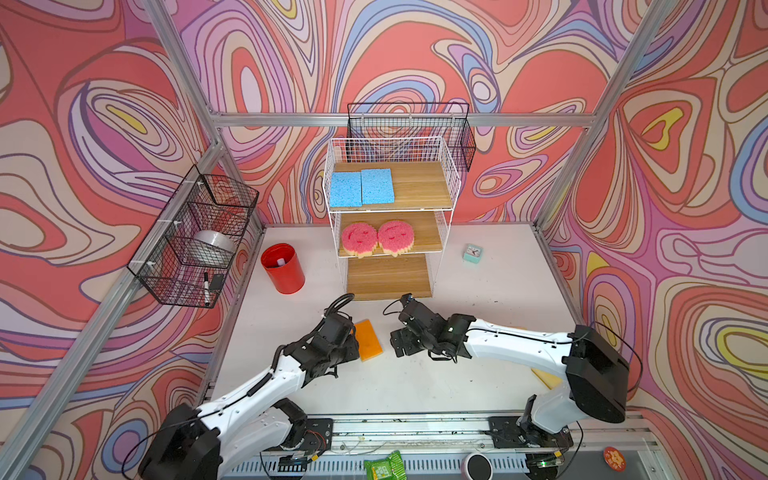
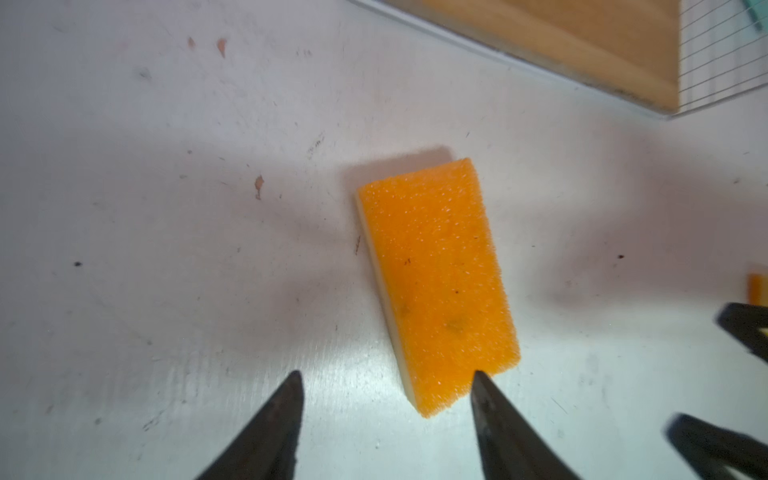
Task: Place and organize the cleaning sponges onto the shelf
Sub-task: 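Move the right gripper over the orange sponge while the left gripper withdraws, then lower the right gripper and close it on the orange sponge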
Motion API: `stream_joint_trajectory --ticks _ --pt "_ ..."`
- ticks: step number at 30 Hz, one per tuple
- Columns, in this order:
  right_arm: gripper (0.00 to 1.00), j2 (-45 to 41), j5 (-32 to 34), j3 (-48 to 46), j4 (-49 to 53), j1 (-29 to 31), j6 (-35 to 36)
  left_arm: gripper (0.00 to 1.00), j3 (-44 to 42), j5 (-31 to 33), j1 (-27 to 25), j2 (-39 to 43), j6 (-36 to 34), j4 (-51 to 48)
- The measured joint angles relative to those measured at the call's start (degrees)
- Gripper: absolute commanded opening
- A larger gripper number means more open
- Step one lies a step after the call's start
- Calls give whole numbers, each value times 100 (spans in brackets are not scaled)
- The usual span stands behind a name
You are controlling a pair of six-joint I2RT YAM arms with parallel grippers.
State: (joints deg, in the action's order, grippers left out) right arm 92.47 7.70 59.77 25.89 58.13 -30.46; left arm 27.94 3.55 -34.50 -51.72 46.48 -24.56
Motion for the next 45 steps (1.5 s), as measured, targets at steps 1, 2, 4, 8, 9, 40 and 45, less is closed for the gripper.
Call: stream_joint_trajectory --ticks 1,2,4,8,9,40,45 --pt "98 92 2 72 31 55 31 93 74 37 0 199 0 -184" --pt "98 192 15 162 66 131 66 94 173 83 11 439 -20 -374" --pt "99 354 37 306 76 260 90 93 339 144 70 835 -55 -691" --pt "98 608 42 503 46 490 44 94 455 249 238 1425 -90 -1178" --pt "98 682 42 546 28 540 24 94 461 251 264 1528 -87 -1285" --pt "92 2422 345 2026 229 907 -382 96 1508 616 310 1523 -789 -2354" --pt "81 2450 369 2026 289 907 -481 96 1508 616 310 1552 -793 -2367"
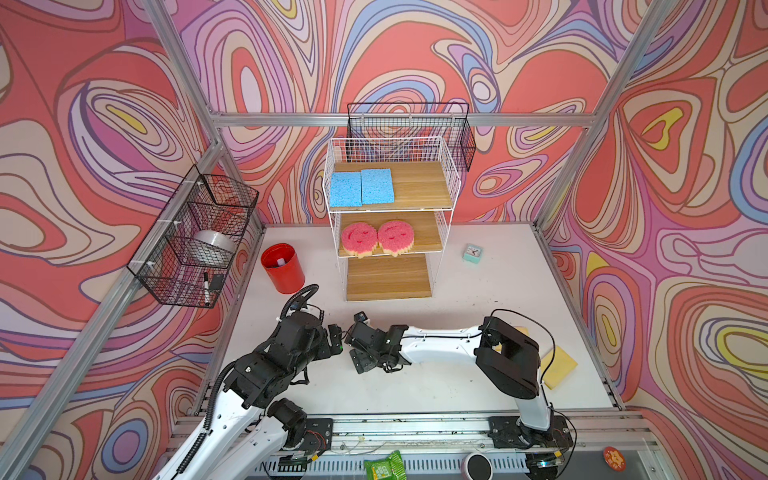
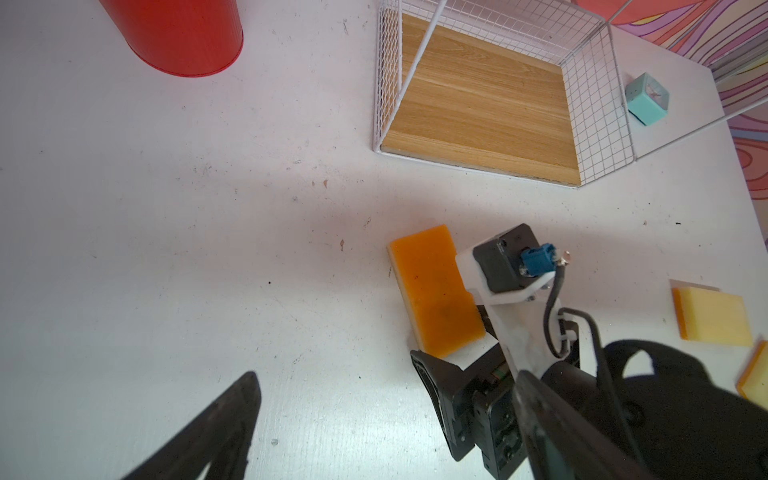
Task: Place and organize the cleaning sponges onto the shelf
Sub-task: 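Lower the right gripper and close it on the orange sponge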
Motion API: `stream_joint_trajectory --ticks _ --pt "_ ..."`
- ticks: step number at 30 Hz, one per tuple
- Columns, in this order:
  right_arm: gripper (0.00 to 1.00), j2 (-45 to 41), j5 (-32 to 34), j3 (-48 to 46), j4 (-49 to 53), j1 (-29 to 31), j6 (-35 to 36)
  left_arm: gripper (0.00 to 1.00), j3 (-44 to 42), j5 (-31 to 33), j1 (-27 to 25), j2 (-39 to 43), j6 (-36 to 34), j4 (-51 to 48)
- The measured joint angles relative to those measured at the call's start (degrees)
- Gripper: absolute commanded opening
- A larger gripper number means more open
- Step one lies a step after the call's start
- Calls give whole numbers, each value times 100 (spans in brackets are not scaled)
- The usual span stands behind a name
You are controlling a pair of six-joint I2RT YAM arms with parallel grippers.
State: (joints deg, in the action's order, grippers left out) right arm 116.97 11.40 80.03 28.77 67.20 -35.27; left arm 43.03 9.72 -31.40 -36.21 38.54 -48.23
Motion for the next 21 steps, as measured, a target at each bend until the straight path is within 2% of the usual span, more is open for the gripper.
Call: stream_joint_trajectory --ticks 6,21 --pt "75 35 168 59 195 2 -52 96 0 0 2 37 0 -9" --pt "74 -76 664 22 162 -87 -304 97 439 -2 2 122 -247 -291"
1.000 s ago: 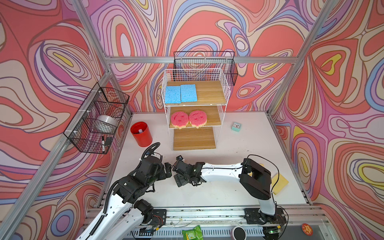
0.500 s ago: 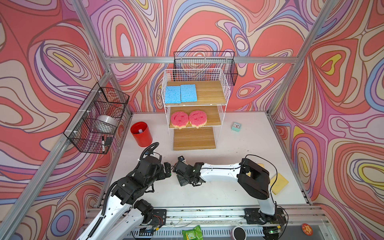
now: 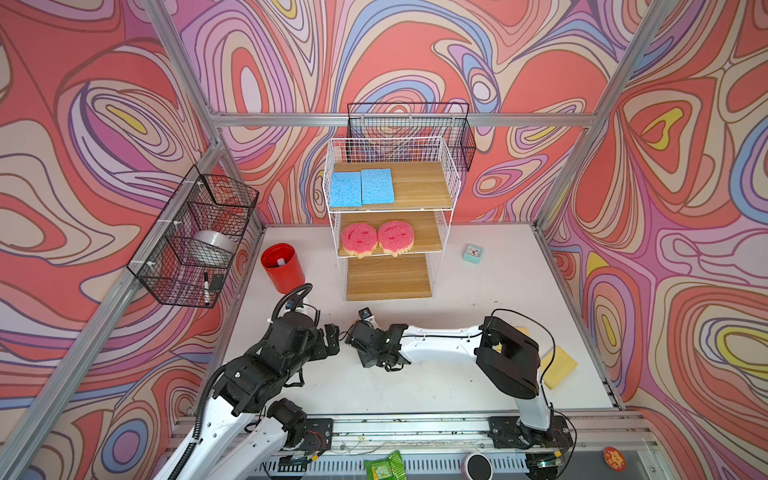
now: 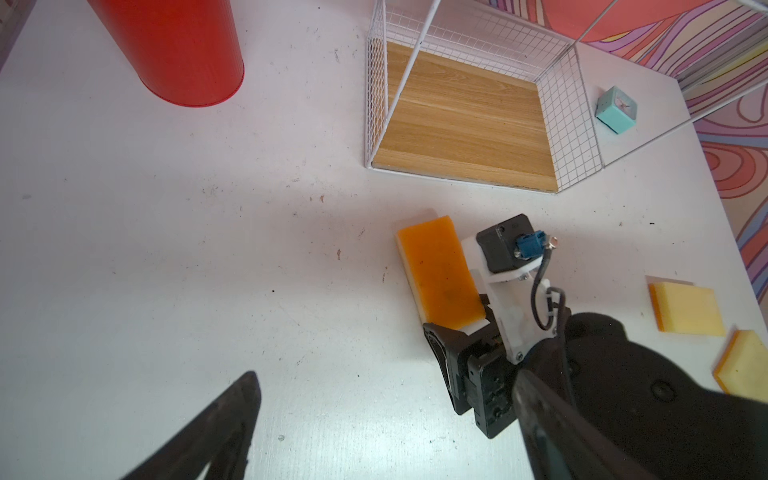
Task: Place and organize the cleaning sponges onto the shelf
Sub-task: 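Lower the right gripper and close it on the orange sponge, then carry the orange sponge with the right gripper toward the bottom shelf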
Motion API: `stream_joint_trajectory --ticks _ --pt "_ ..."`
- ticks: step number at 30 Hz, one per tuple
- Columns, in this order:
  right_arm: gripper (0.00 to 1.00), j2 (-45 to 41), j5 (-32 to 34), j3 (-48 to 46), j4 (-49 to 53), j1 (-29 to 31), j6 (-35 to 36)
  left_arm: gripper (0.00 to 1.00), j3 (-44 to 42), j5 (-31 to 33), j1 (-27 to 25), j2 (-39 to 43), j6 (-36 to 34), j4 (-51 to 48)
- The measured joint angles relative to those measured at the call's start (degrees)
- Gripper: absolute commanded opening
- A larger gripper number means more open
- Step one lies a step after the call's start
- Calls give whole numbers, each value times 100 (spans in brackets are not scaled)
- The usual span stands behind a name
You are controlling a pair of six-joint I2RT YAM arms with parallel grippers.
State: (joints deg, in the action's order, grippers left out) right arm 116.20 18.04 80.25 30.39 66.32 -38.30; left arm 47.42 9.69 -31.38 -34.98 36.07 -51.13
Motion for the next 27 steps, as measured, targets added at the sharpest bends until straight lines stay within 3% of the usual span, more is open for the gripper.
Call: stream_joint_trajectory --ticks 14,27 --pt "75 -192 44 343 -621 -817 -96 98 382 323 81 -341 -503 4" --pt "75 765 -146 1141 -1073 -1093 33 98 125 291 409 -153 -501 243"
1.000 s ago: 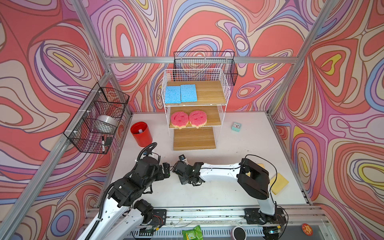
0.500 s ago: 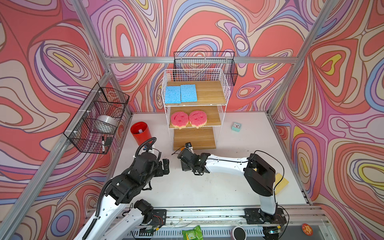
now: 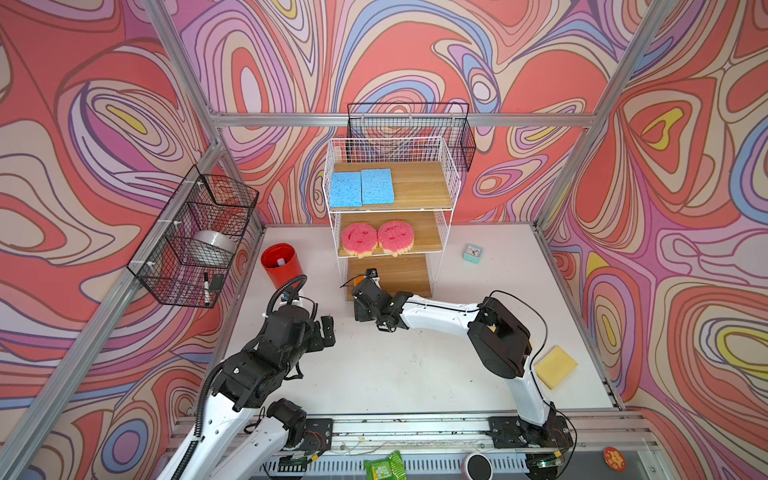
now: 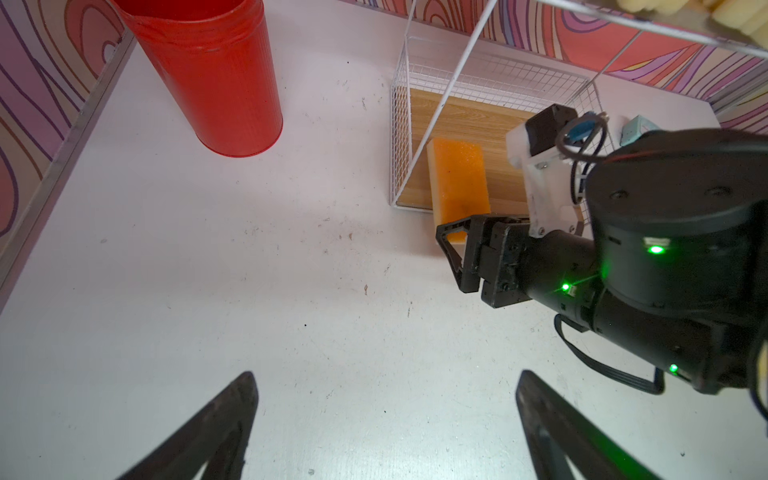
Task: Place and organize the cleaning sponges onto the shelf
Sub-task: 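Carry the orange sponge with the right gripper toward the bottom shelf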
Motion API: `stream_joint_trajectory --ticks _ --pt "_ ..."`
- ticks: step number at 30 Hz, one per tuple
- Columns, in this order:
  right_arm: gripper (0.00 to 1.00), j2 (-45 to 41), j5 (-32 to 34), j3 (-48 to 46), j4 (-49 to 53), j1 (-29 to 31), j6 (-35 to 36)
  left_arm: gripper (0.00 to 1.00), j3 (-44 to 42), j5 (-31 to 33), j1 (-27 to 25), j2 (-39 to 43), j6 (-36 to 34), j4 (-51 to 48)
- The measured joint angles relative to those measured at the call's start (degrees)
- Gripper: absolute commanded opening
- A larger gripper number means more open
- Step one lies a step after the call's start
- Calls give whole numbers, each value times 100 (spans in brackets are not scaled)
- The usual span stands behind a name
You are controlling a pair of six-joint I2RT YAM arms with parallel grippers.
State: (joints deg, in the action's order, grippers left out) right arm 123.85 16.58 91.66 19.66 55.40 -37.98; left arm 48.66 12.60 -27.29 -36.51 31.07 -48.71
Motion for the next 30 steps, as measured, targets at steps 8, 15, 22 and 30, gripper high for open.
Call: stream_joint_trajectory --ticks 8,15,22,30 --pt "75 68 94 -2 -485 -44 0 98 -39 -120 44 2 -2 79" --pt "76 332 186 195 -682 -101 2 98 -46 -210 76 0 -2 94" --pt "79 608 212 420 -684 -173 0 98 -50 -260 79 0 -2 96" --pt "84 647 127 540 -743 -203 0 98 -57 -315 101 -31 -2 96"
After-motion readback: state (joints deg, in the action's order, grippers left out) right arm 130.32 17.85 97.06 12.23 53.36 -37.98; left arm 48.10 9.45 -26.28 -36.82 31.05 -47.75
